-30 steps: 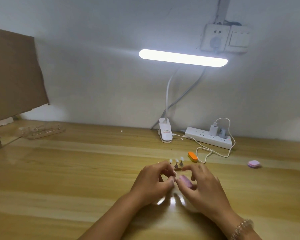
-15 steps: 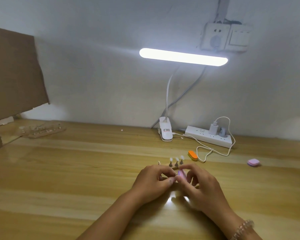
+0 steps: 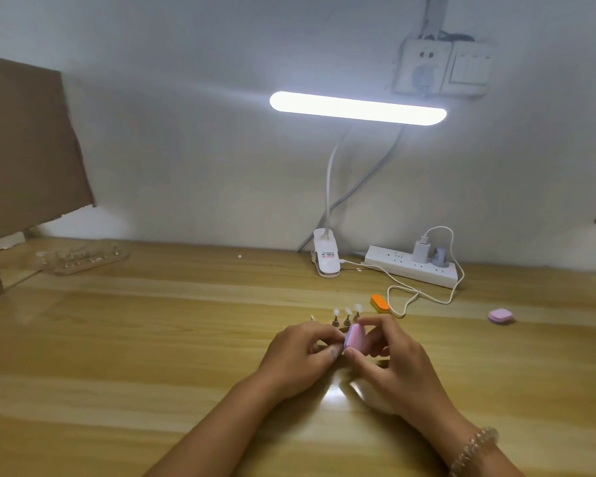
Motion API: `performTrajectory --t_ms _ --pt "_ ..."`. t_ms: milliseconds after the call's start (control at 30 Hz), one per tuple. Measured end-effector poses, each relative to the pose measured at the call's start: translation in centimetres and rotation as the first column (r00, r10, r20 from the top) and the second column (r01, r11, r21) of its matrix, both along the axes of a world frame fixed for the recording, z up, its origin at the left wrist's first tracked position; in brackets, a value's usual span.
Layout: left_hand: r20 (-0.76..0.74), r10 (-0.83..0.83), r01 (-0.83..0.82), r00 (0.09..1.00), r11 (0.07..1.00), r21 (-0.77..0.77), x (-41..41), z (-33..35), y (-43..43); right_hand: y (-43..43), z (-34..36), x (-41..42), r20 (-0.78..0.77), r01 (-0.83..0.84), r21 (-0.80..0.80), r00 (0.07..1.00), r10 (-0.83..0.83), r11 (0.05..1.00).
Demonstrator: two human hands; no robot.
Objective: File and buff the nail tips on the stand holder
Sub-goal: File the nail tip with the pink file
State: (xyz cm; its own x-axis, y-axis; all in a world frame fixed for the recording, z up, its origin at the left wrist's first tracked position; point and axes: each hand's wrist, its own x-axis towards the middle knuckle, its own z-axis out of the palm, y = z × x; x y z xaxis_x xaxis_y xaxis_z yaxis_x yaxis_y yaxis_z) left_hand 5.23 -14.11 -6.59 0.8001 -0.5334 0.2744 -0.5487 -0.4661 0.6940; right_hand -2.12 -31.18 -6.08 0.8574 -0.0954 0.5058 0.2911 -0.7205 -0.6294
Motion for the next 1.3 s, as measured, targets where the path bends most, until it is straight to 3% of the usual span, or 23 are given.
performTrajectory --t_ms 133,300,433,600,767,900,1033,1167,1300 --pt "0.002 0.005 -0.005 1.0 1.0 -0.008 0.1 -0.1 0.1 -0.3 0.1 0.2 -0.032 0.001 0.071 0.999 0.002 0.997" --pt "0.016 0.009 -0.009 1.0 1.0 0.008 0.2 -0.1 0.1 0.1 -0.1 -0.2 -0.024 -0.062 -0.043 0.998 0.061 0.997" --pt "0.015 0.01 -0.011 1.0 1.0 0.022 0.1 -0.1 0.1 -0.3 0.1 0.3 -0.038 0.0 0.095 0.999 0.003 0.995" --pt "0.019 0.021 -0.021 1.0 1.0 -0.011 0.1 -0.1 0.1 0.1 -0.1 -0.2 -0.017 -0.006 -0.057 1.0 0.005 0.998" --pt "0.008 -0.001 0.001 1.0 1.0 -0.019 0.2 0.0 0.0 -0.2 0.3 0.2 -0.005 0.036 0.052 0.999 -0.036 0.998" --pt "0.0 -0.014 0.014 1.0 1.0 -0.013 0.4 -0.1 0.1 0.7 0.2 -0.5 0.006 -0.041 -0.079 0.999 0.042 0.996" --pt "0.013 -0.018 0.017 1.0 0.999 0.035 0.2 -0.1 0.0 -0.2 0.3 0.1 0.021 0.078 -0.013 0.997 -0.078 0.997" --pt "0.014 0.004 -0.004 1.0 0.998 0.064 0.2 0.0 0.0 0.6 0.1 -0.5 0.016 -0.013 -0.127 1.0 0.015 0.992" --pt "0.005 0.001 -0.002 1.0 0.998 0.064 0.2 0.1 0.0 -0.1 0.3 0.1 0.032 0.096 -0.056 0.995 -0.094 0.994"
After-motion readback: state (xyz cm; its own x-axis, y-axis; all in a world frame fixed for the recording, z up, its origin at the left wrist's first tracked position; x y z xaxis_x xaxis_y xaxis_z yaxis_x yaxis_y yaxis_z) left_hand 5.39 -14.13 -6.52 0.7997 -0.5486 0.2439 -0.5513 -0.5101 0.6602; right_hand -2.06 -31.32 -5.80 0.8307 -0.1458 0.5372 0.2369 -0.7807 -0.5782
